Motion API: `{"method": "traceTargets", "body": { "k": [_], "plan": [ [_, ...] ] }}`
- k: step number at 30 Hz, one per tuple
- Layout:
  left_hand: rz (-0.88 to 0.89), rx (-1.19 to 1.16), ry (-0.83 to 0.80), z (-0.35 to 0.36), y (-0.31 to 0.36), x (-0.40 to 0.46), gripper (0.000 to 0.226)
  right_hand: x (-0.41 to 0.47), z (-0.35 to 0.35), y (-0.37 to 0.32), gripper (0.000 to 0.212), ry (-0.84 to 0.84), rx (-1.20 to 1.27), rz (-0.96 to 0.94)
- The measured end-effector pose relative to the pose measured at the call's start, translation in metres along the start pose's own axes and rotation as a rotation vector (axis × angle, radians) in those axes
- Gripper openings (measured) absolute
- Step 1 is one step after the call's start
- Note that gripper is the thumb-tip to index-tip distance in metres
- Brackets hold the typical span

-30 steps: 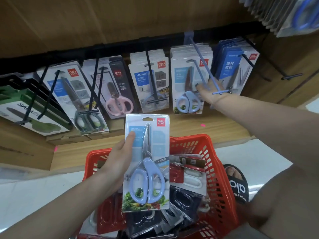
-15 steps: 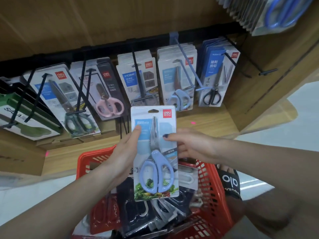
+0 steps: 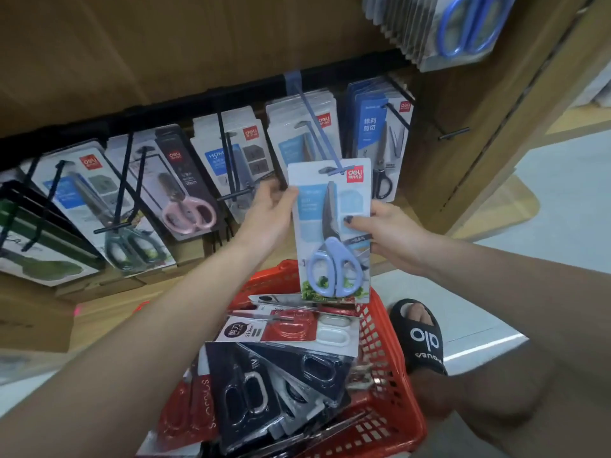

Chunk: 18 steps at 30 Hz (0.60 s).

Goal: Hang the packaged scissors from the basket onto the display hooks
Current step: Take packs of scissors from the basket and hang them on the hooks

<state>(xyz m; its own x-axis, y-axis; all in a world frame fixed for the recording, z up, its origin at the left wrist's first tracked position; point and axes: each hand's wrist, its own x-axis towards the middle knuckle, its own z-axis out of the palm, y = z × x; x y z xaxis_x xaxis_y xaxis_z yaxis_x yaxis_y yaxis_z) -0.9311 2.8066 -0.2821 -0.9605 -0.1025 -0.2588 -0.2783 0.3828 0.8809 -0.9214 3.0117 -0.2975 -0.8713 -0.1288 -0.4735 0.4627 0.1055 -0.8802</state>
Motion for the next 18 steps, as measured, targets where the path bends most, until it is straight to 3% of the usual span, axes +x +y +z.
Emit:
{"method": "traceTargets", "body": {
  "k": [7, 12, 18],
  "plan": [
    [0.029, 0.002, 0.112, 0.014, 0.030, 0.040, 0.061, 0.022, -0.007, -0.010, 0.015, 0.088, -0.018, -0.057],
    [0.010, -0.036, 0.156, 0.027, 0.043, 0.059, 0.068, 0.047, -0.015, -0.032, 0.024, 0.246, -0.245, -0.148],
    [-0.094, -0.071, 0.229, 0.029, 0.054, 0.075, 0.067, 0.081, -0.012, -0.057, 0.029, 0.302, -0.379, -0.216]
  ]
}}
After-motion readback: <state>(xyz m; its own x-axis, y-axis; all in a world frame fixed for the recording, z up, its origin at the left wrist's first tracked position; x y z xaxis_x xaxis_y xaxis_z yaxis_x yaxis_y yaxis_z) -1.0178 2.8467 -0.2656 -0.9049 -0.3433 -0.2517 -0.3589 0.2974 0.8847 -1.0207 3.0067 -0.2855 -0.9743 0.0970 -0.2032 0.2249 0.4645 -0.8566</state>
